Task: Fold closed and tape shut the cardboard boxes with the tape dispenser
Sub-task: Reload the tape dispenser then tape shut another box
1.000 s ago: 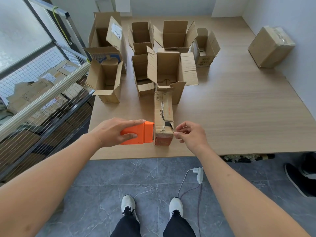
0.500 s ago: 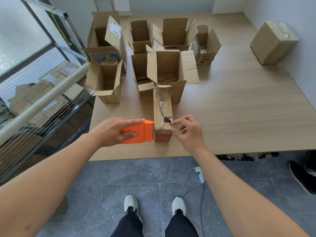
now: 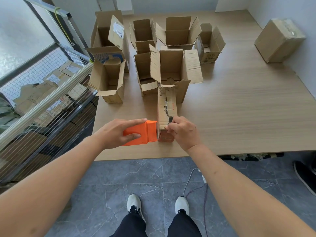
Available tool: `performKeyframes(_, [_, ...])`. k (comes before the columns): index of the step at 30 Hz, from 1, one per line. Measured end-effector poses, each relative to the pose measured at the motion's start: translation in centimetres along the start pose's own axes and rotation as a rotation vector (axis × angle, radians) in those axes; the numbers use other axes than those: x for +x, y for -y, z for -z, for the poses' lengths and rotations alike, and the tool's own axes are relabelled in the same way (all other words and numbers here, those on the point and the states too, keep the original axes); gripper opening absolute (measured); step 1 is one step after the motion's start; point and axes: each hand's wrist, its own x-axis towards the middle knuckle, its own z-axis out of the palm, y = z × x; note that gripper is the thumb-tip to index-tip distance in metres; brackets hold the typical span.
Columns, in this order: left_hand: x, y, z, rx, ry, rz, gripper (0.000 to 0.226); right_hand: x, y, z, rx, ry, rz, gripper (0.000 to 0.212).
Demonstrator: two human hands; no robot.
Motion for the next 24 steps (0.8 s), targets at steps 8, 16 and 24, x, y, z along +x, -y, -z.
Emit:
performKeyframes(8, [-0.4, 0.6, -0.4, -0.024, -0.015, 0.0, 0.065, 2.3, 3.0, 0.2, -0.04, 0.163, -0.161, 0.033])
performKeyframes(16, [-1.2, 1.6, -0.9, -0.146, -0.008, 0.063, 0.059, 2.6, 3.2, -0.4, 0.138, 0.22, -0.17, 0.007])
performKeyframes(24, [-1.2, 2.2, 0.3, -0.211, 0.052, 0.114, 0.058, 2.7, 3.3, -0.5, 0.093, 0.21, -0.159, 0.007])
